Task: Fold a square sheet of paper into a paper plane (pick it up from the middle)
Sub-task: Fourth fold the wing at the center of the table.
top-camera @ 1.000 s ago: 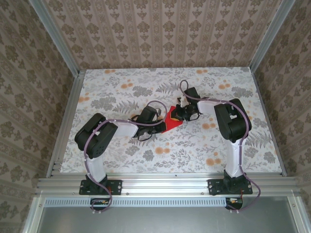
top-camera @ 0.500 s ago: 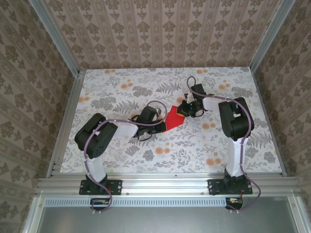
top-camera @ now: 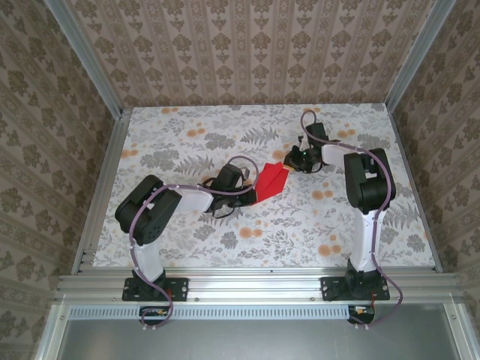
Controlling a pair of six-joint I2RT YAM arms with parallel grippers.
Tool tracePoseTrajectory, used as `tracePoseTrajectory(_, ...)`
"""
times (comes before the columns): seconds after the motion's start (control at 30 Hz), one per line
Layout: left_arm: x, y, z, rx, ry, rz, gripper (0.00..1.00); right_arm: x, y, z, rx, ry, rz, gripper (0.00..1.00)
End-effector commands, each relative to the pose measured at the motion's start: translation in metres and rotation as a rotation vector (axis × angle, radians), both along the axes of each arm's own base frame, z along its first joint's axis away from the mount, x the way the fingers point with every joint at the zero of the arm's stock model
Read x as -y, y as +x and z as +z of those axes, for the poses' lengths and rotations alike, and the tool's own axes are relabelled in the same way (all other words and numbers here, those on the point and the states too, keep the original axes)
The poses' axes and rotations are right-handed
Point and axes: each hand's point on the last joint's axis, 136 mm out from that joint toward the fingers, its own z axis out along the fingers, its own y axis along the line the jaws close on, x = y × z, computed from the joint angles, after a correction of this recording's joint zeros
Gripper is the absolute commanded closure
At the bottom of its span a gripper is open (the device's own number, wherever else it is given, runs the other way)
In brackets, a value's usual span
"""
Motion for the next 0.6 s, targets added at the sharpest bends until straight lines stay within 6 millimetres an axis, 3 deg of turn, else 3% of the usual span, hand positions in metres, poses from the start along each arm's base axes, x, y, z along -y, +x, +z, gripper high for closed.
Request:
tracePoseTrajectory(0.0, -0.032, -0.046, -0.049, -0.182, 0.179, -0.047, 1.00, 0.033, 0.014, -0.010, 0.001, -0.106, -0.084, 0.88)
tracePoseTrajectory(0.17, -0.029, -0.044, -0.048, -0.176, 0.190, -0.053, 1.00, 0.027, 0.012, 0.051, 0.120, -0.081, -0.056, 0.87)
tracePoseTrajectory(0.3, -0.028, -0.043, -0.048, -0.175, 0.190, -0.049, 1.00, 0.003, -0.013, 0.087, 0.179, -0.050, 0.019, 0.85)
tracePoseTrajectory(0.37, -0.028, -0.042, -0.048, -0.171, 0.190, -0.047, 1.00, -0.016, -0.030, 0.087, 0.167, -0.036, 0.068, 0.85)
tracePoseTrajectory(0.57, -0.029, -0.042, -0.048, -0.172, 0.192, -0.043, 1.00, -0.073, -0.069, 0.060, 0.084, 0.016, 0.172, 0.86)
